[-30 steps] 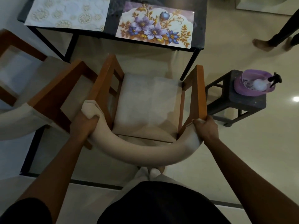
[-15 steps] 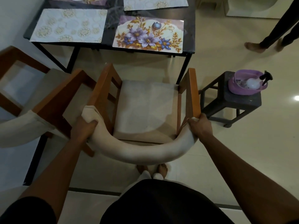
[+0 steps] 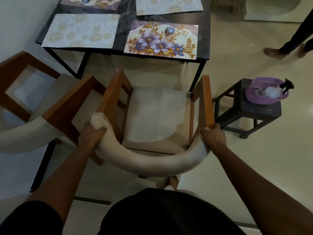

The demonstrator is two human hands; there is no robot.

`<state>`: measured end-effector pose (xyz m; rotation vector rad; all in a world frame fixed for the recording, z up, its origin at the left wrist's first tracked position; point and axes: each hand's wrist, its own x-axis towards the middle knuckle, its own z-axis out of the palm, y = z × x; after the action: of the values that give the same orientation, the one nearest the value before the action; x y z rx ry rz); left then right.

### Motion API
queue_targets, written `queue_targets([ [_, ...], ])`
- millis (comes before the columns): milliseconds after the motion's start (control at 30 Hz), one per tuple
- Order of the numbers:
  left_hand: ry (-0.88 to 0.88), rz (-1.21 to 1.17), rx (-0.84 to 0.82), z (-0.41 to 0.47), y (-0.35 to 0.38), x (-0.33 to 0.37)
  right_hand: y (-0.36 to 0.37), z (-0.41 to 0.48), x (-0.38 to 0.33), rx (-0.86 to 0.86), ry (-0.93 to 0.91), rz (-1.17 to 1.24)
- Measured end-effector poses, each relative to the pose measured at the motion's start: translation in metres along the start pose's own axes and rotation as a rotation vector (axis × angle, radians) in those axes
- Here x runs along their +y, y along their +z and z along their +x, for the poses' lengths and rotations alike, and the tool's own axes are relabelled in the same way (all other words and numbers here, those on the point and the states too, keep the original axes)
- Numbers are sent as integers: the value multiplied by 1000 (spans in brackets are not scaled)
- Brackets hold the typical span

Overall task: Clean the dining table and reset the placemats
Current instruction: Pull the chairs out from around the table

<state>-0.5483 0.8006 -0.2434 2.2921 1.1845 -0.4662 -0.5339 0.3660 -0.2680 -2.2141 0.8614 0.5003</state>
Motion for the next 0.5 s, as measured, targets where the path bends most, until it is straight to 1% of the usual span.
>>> queue_targets([
  [233, 50, 18, 1, 21, -10, -5, 11, -6, -13, -2, 14, 1],
  [367, 61, -16, -33, 24, -5, -8, 17, -6, -12, 50, 35, -2],
  [433, 47, -65, -69, 31, -7, -11, 27, -7, -16, 116, 31, -61],
  [500, 30, -92, -116, 41, -10, -15, 42, -18, -25, 186, -4, -227],
])
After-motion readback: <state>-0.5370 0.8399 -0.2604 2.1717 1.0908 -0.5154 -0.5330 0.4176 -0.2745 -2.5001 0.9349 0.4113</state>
